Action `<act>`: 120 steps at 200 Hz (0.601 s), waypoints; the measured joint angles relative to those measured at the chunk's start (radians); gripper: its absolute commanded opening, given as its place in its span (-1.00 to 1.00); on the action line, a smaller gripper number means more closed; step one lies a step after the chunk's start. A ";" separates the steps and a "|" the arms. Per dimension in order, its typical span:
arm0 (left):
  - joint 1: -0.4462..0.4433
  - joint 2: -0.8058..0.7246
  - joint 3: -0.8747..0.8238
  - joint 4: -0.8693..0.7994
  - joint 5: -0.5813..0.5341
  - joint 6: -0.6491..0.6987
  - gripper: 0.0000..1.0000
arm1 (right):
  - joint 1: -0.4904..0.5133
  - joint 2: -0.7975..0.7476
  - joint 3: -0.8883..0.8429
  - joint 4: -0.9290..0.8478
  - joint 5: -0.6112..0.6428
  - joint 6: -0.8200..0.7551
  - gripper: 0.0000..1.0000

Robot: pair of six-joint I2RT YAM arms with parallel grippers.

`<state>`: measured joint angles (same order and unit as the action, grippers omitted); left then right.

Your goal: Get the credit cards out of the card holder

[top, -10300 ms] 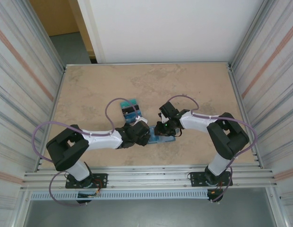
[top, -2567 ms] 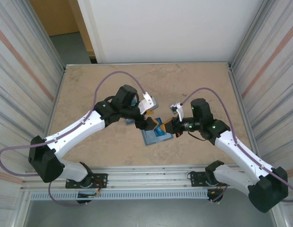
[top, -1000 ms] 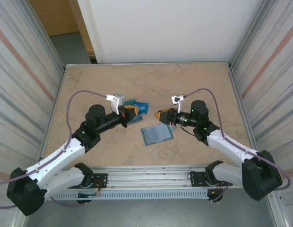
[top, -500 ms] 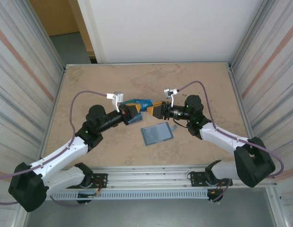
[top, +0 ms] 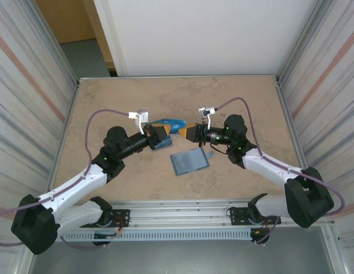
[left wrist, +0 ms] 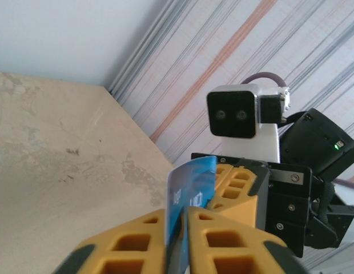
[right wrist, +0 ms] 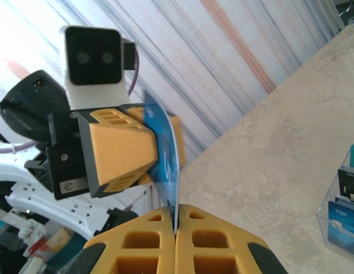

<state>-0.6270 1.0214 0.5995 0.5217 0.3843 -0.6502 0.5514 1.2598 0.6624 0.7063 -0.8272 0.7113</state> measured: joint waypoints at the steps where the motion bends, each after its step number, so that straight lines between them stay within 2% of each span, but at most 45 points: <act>1: 0.000 0.000 0.000 -0.001 0.000 -0.002 -0.38 | 0.000 -0.001 0.000 -0.002 0.000 -0.001 -0.97; 28: 0.021 -0.017 0.002 -0.069 0.001 0.034 0.08 | 0.008 -0.064 0.004 -0.105 0.002 -0.068 -0.97; 74: 0.050 -0.109 0.151 -0.383 -0.011 0.237 0.45 | 0.008 -0.179 0.013 -0.318 0.028 -0.187 -0.98; 99: 0.050 -0.127 0.283 -0.542 0.014 0.365 0.49 | 0.008 -0.227 0.013 -0.411 0.040 -0.238 -0.97; 120: 0.048 -0.079 0.423 -0.694 0.077 0.485 0.49 | 0.008 -0.254 0.015 -0.472 0.043 -0.274 -0.96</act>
<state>-0.5785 0.9421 1.0222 -0.1722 0.4610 -0.1650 0.5591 1.0054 0.6773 0.2348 -0.7841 0.4377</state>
